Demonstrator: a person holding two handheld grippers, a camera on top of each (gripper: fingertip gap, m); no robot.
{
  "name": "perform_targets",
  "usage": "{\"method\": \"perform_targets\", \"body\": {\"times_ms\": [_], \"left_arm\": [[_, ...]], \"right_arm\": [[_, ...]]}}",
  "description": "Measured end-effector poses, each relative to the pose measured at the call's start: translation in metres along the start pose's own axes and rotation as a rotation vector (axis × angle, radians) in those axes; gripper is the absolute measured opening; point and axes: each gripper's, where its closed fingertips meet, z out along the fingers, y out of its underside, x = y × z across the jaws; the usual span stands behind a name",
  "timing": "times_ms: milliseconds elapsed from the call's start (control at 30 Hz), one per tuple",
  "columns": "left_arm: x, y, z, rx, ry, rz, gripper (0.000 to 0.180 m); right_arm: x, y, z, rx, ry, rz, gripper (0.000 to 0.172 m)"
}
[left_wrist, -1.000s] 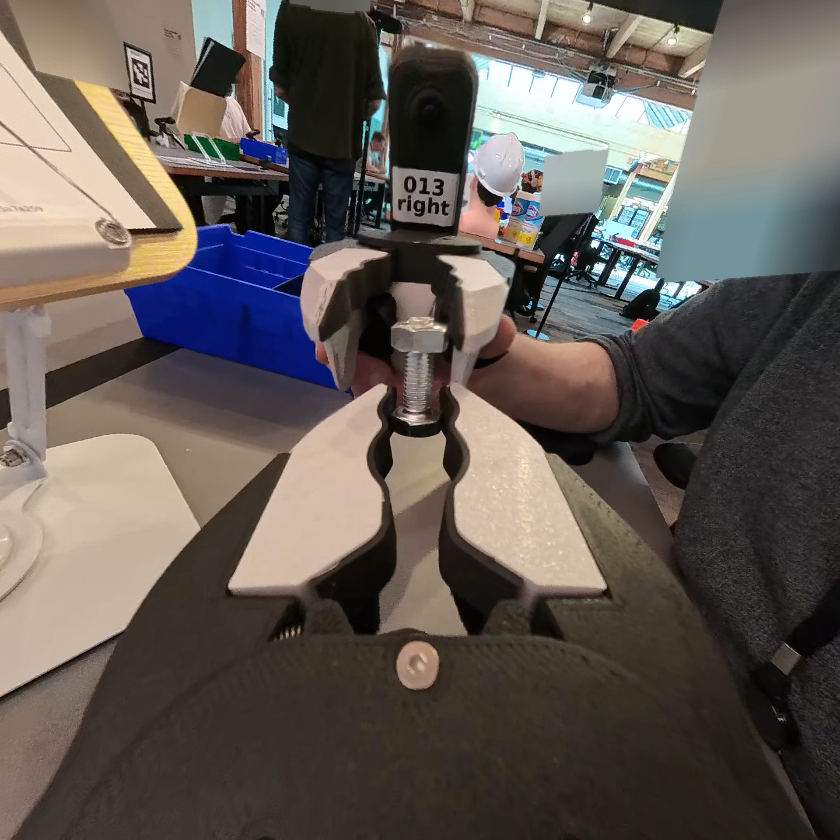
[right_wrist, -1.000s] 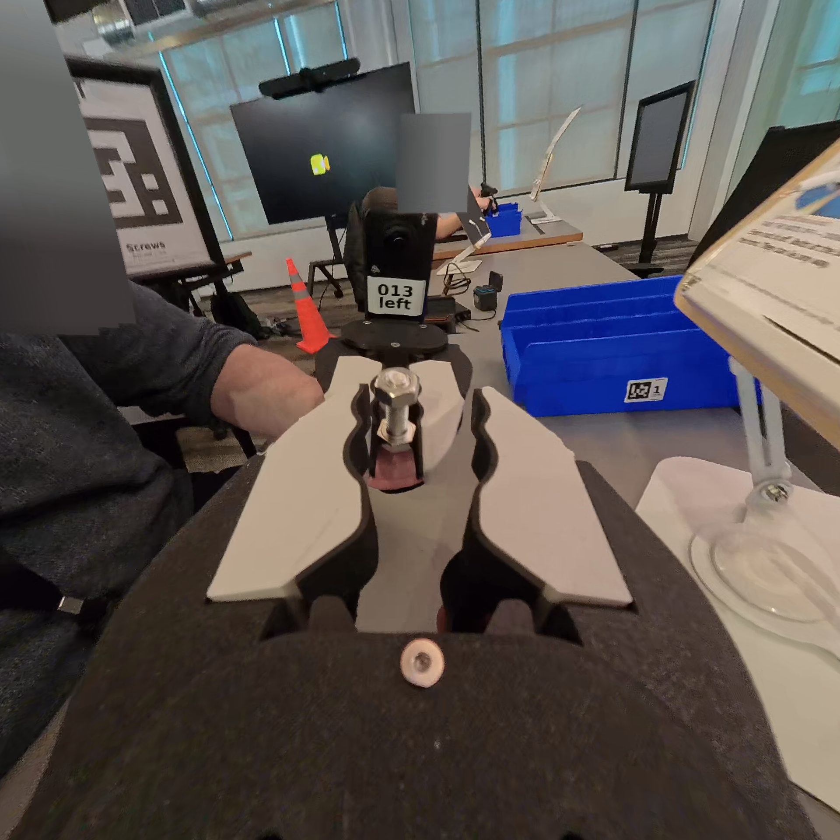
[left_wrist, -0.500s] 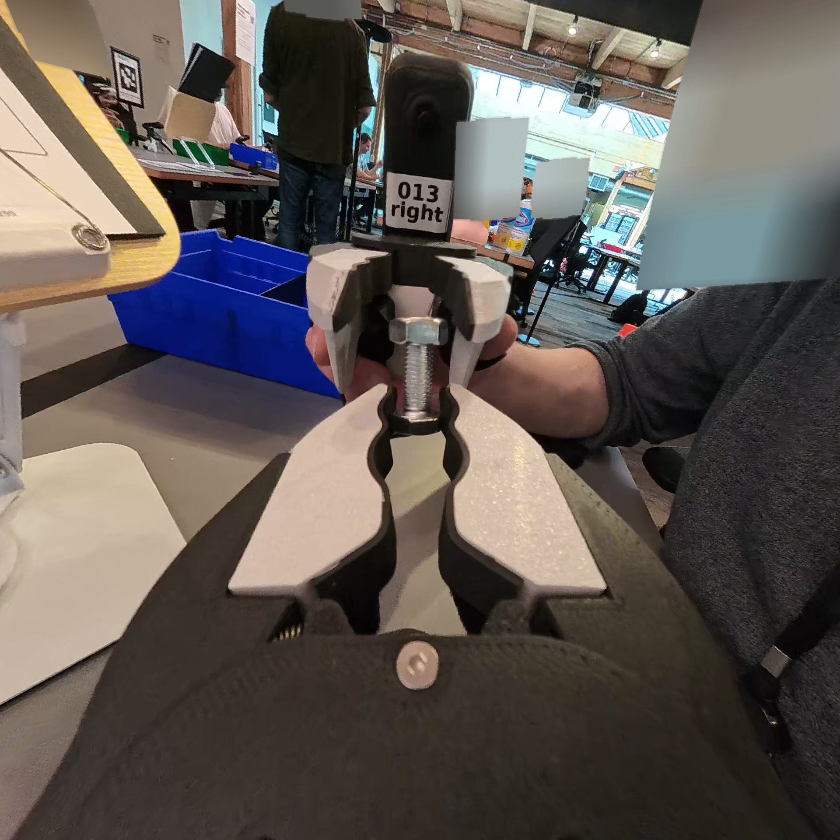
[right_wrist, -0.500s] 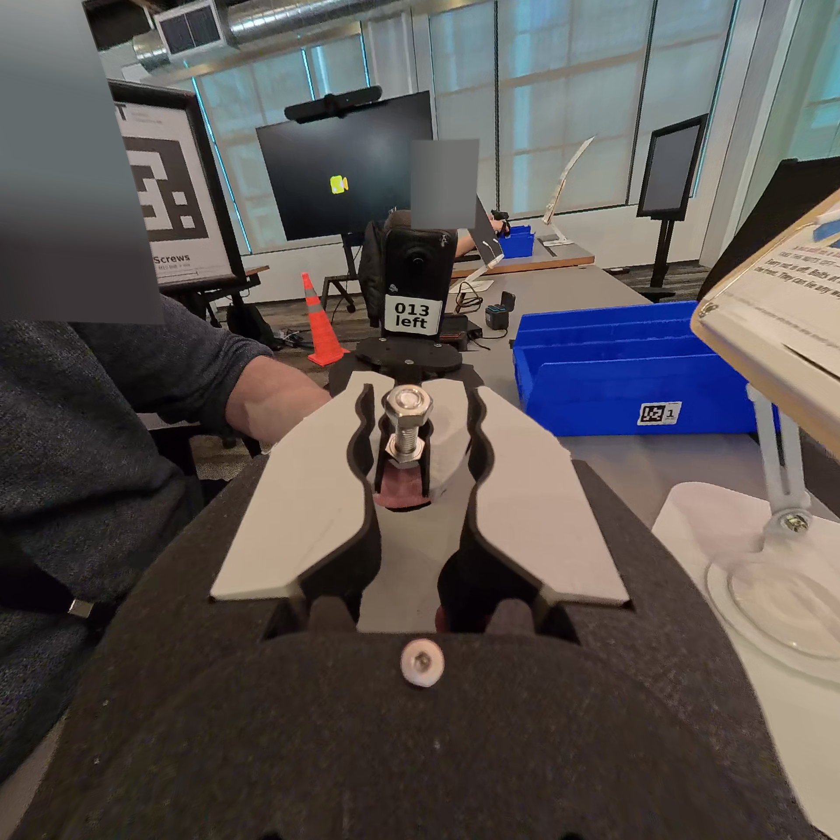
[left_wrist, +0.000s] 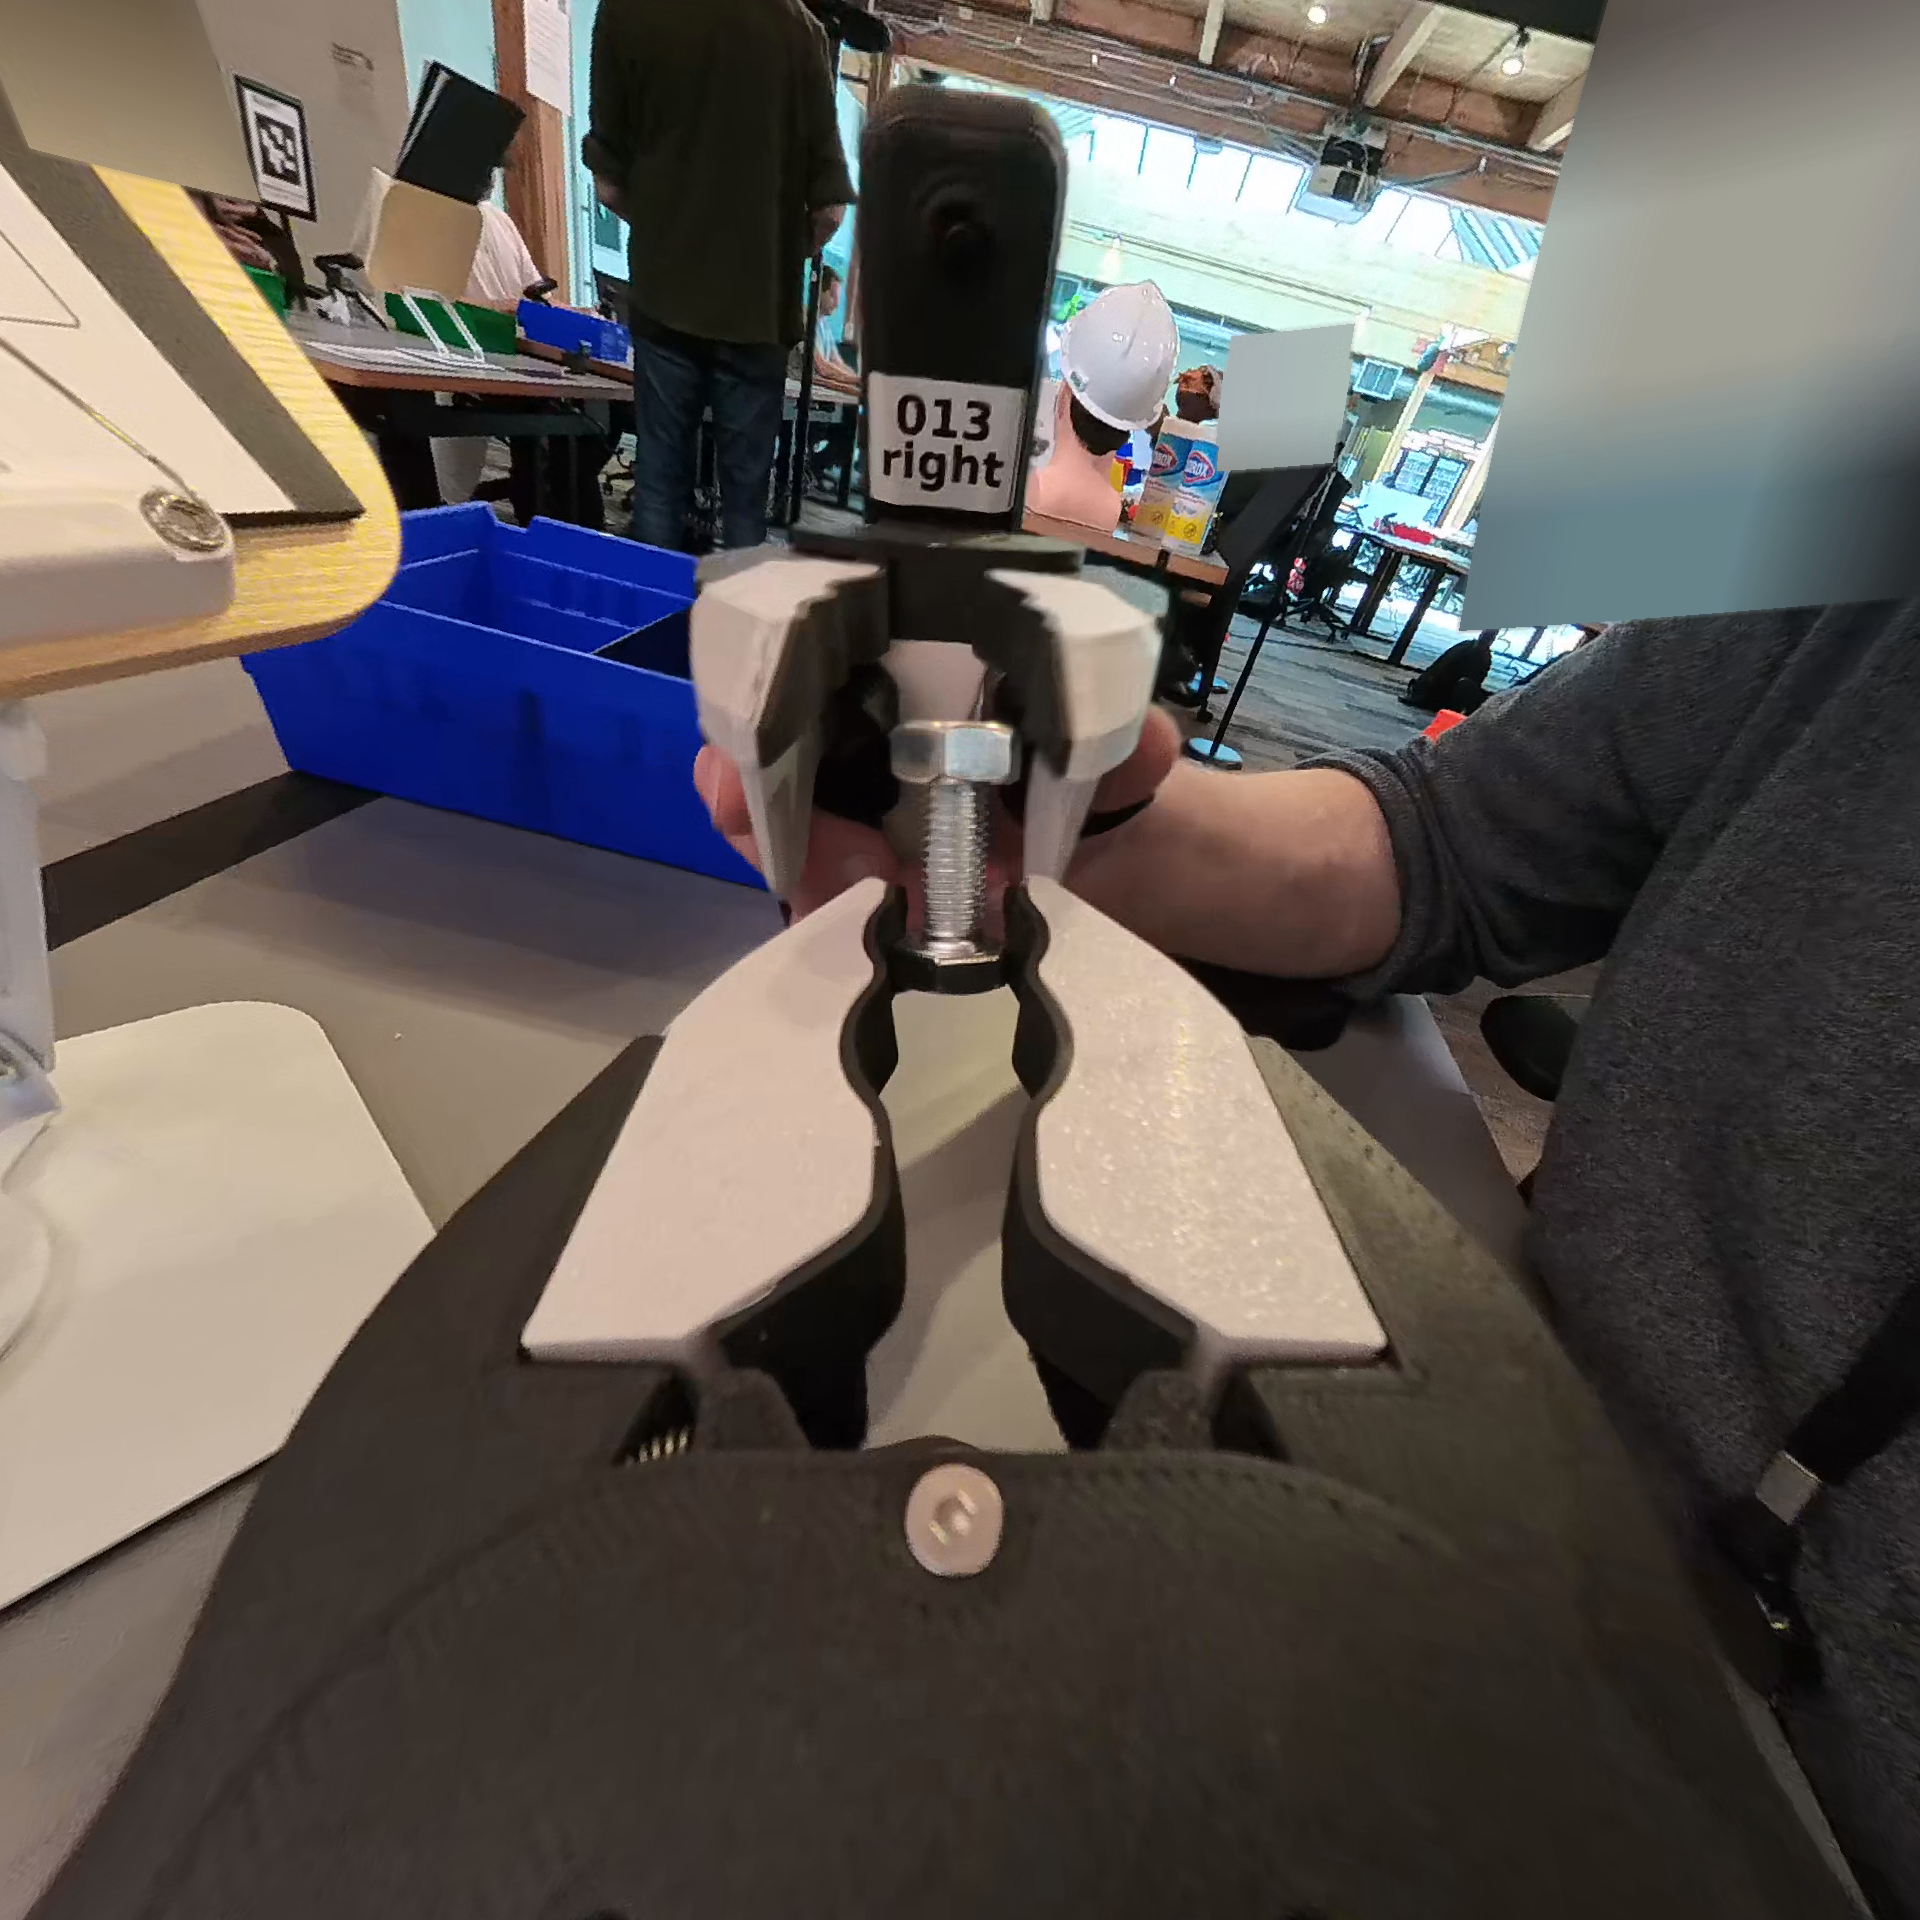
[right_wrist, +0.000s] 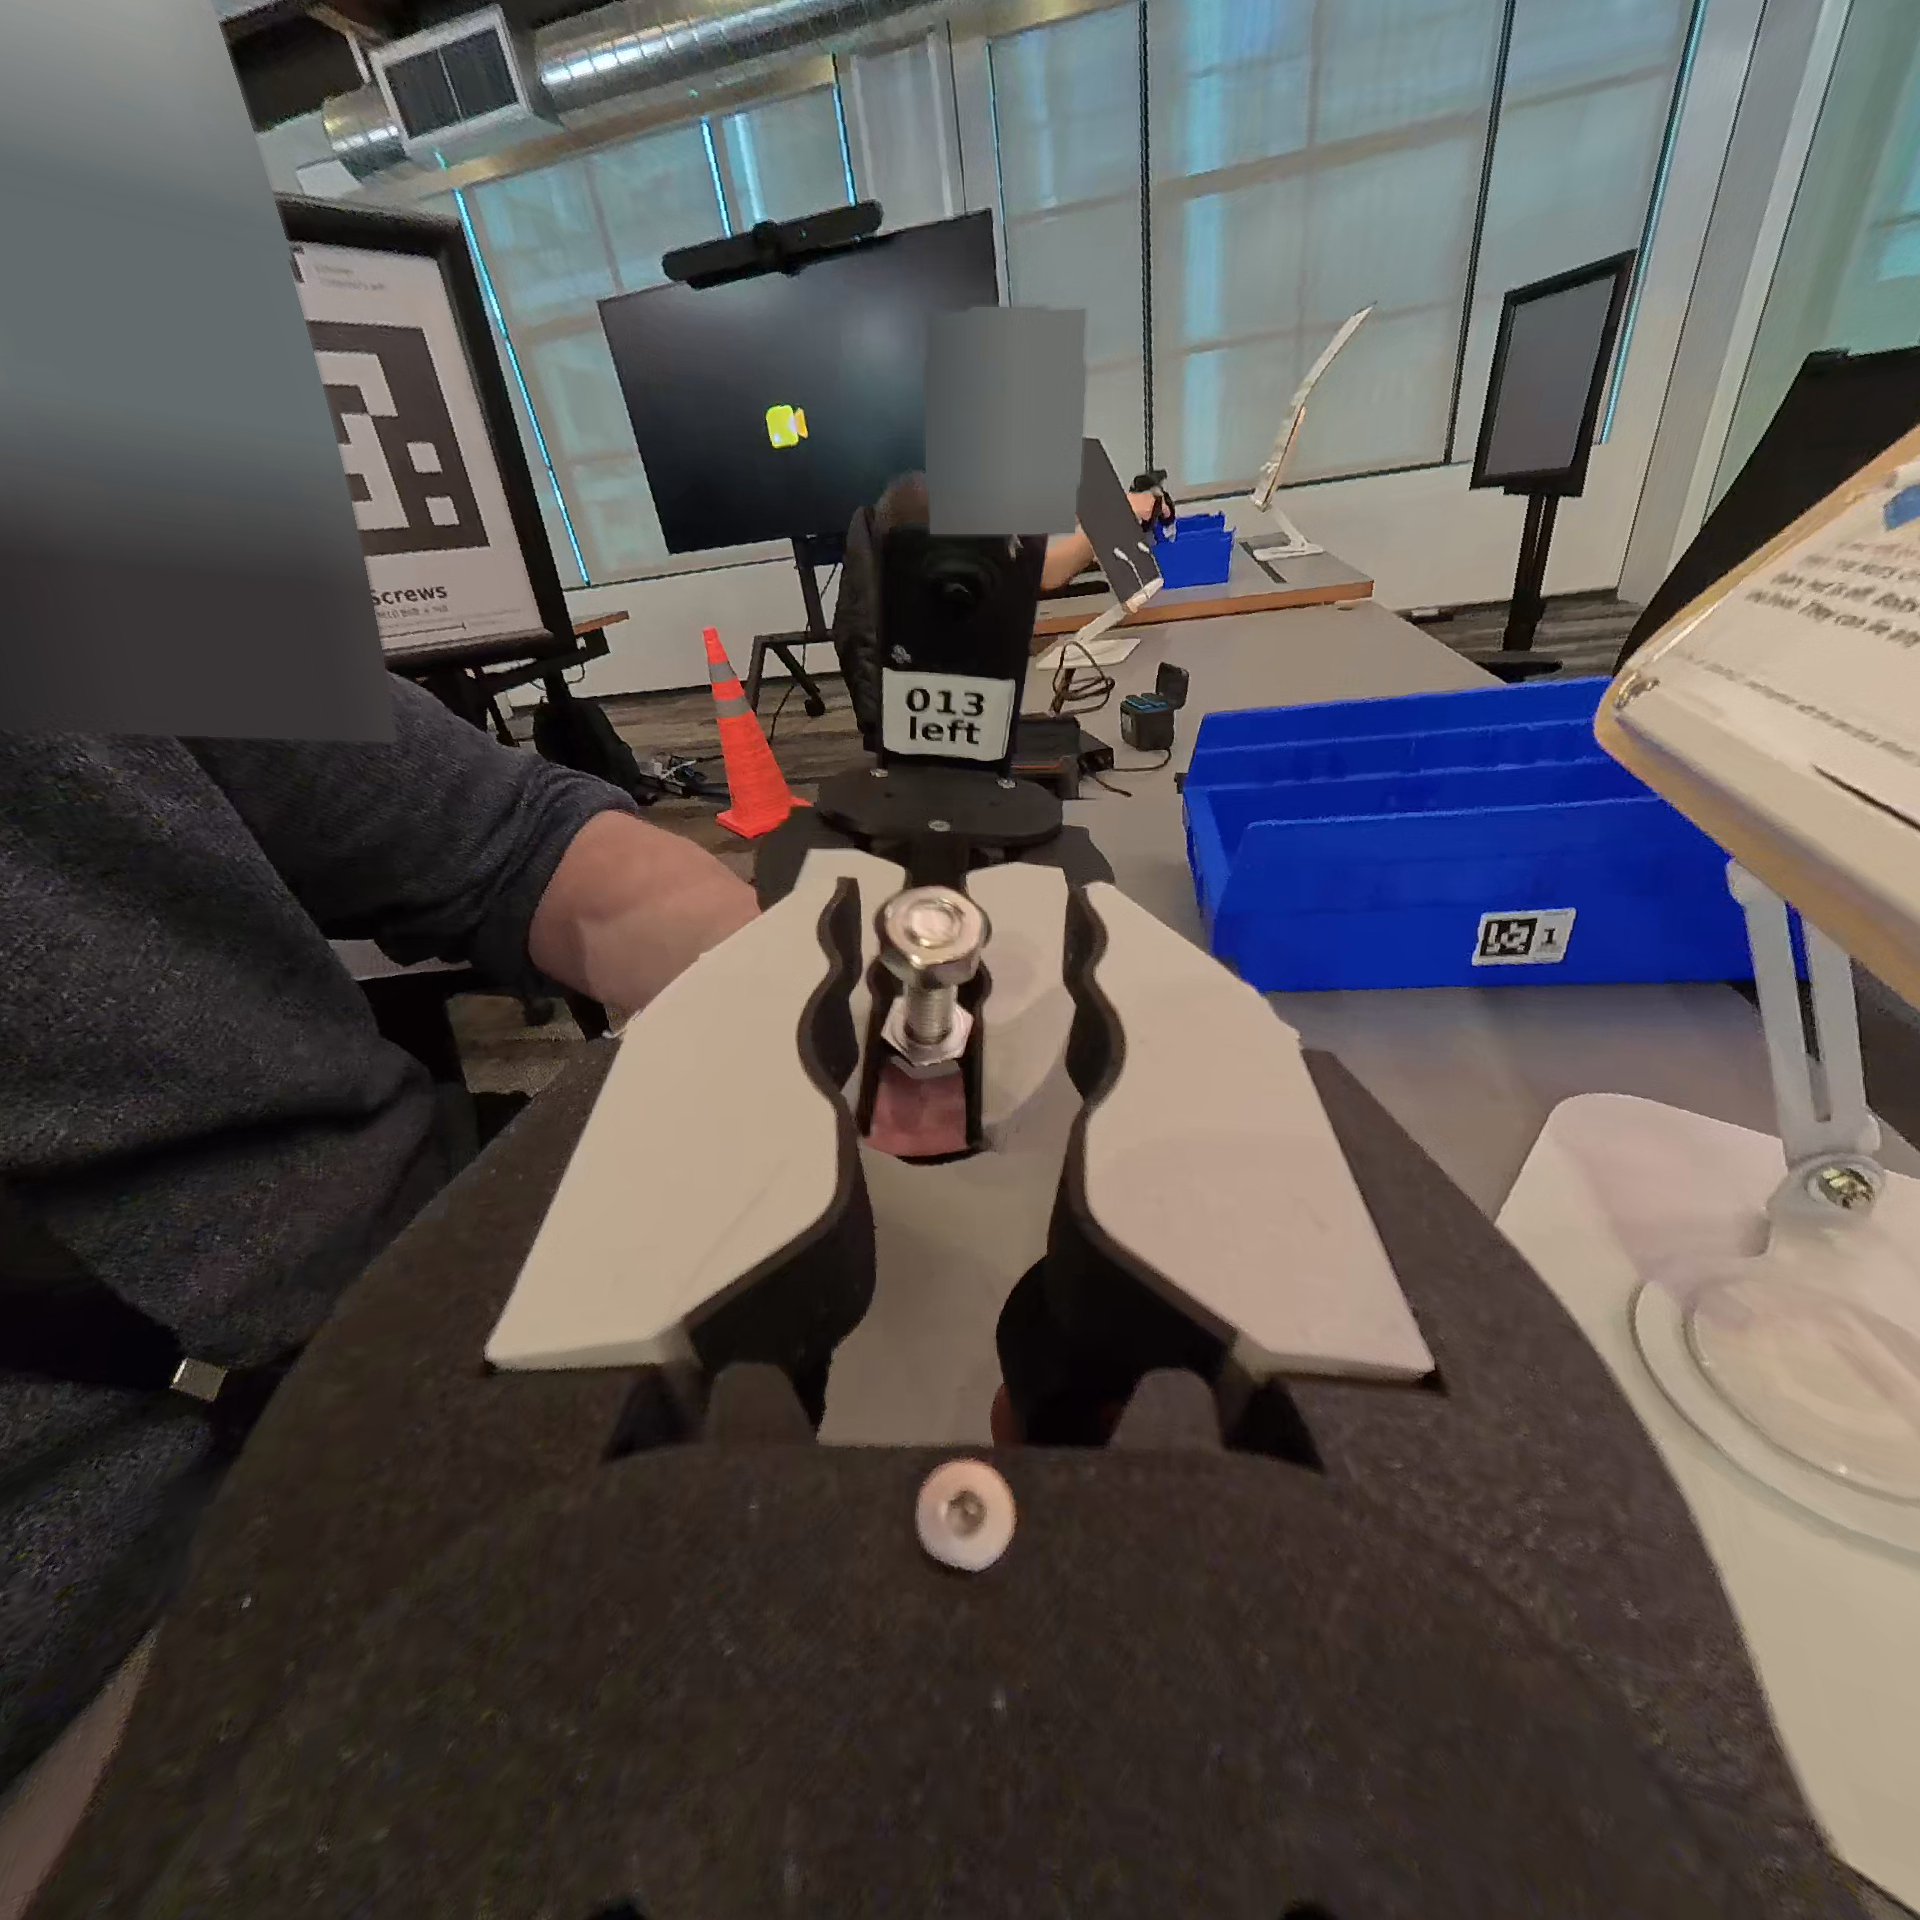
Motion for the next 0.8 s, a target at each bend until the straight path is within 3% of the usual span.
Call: {"method": "perform_targets", "body": {"times_ms": [233,500,800], "left_arm": [[-0.003,-0.007,-0.008,0.024,-0.004,-0.006,0.018],[0.001,0.001,0.000,-0.004,0.013,-0.009,0.018],[-0.003,-0.003,-0.005,0.010,0.003,-0.011,0.018]], "right_arm": [[0.015,-0.001,-0.016,0.029,0.027,0.025,0.034],[0.003,0.004,-0.002,0.018,-0.017,0.015,0.037],[0.010,-0.003,-0.016,0.039,-0.009,0.013,0.036]]}}
